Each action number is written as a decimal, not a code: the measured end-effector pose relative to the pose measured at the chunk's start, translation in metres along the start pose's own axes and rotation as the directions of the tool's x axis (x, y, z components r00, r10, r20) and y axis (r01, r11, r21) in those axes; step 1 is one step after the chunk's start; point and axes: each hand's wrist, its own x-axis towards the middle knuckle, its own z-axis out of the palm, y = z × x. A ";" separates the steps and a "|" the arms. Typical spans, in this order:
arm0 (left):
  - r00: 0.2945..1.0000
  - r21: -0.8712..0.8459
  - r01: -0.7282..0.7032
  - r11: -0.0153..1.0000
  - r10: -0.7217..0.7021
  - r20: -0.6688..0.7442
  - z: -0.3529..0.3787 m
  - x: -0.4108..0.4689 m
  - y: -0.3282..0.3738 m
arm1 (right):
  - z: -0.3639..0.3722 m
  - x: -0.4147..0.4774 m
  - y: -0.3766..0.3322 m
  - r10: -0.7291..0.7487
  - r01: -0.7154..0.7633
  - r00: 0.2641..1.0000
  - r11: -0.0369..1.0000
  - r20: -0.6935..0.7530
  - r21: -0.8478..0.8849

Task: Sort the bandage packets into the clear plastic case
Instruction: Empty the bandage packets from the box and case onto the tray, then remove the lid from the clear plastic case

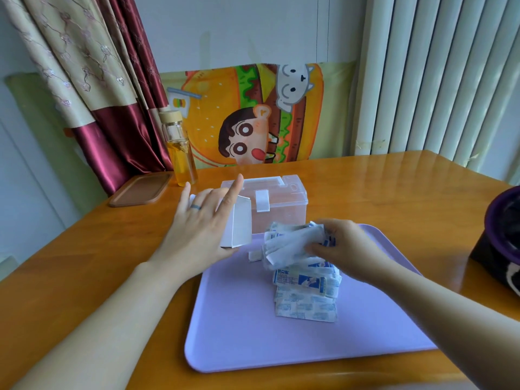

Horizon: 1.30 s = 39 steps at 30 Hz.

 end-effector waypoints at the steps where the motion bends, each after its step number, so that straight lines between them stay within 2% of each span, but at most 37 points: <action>1: 1.000 0.001 -0.002 1.000 0.002 0.001 0.000 0.000 -0.001 | 0.004 -0.001 0.005 0.062 -0.062 0.997 0.998 0.050 -0.005; 3: 1.000 -0.008 -0.008 1.000 0.008 -0.008 0.000 0.000 -0.001 | 0.010 -0.004 0.014 0.167 -0.163 0.980 0.985 0.105 -0.049; 6: 0.999 -0.051 -0.004 0.999 0.002 -0.044 -0.001 -0.003 -0.001 | 0.008 -0.004 0.012 0.219 -0.205 0.966 0.973 0.135 -0.108; 10: 0.995 -0.172 0.019 0.985 -0.035 -0.092 -0.002 -0.006 0.002 | -0.005 -0.004 -0.001 0.180 -0.121 0.979 0.896 0.099 -0.426; 12: 0.992 -0.245 0.020 0.969 -0.050 -0.118 -0.001 -0.006 0.004 | -0.012 -0.002 -0.007 0.100 -0.060 0.993 0.888 0.064 -0.456; 15: 0.982 -0.342 -0.001 0.940 -0.064 -0.177 0.000 -0.003 0.010 | -0.022 0.003 -0.018 -0.053 0.059 0.998 0.942 0.030 -0.332; 17: 0.976 -0.424 -0.027 0.905 -0.068 -0.208 -0.001 0.001 0.016 | -0.026 0.006 -0.025 -0.143 0.158 0.986 0.959 0.082 -0.234; 21: 0.965 -0.656 -0.046 0.753 -0.135 -0.223 -0.009 0.014 0.029 | -0.030 0.014 -0.032 -0.255 0.293 0.951 0.922 0.173 -0.254; 24: 0.955 -0.782 -0.017 0.623 -0.222 -0.198 -0.016 0.028 0.039 | -0.034 0.029 -0.026 -0.262 0.284 0.956 0.940 0.133 -0.189; 28: 0.955 -0.890 -0.007 0.456 -0.261 -0.141 -0.020 0.056 0.047 | -0.045 0.042 -0.024 -0.217 0.216 0.975 0.976 0.041 0.024; 30: 0.954 -0.880 0.014 0.476 -0.270 -0.131 -0.020 0.073 0.046 | -0.049 0.046 -0.020 -0.196 0.199 0.980 0.975 -0.034 0.101; 34: 0.950 -0.777 0.154 0.610 -0.308 -0.053 -0.008 0.092 0.042 | -0.058 0.058 0.007 -0.087 0.130 0.935 0.986 -0.343 0.106; 36: 0.947 -0.709 0.259 0.656 -0.316 0.053 0.006 0.094 0.041 | -0.063 0.065 0.025 0.011 0.020 0.897 0.998 -0.442 0.067; 39: 0.930 -0.564 0.365 0.740 -0.265 0.254 0.029 0.089 0.045 | -0.066 0.071 0.048 0.135 -0.145 0.878 0.989 -0.458 0.015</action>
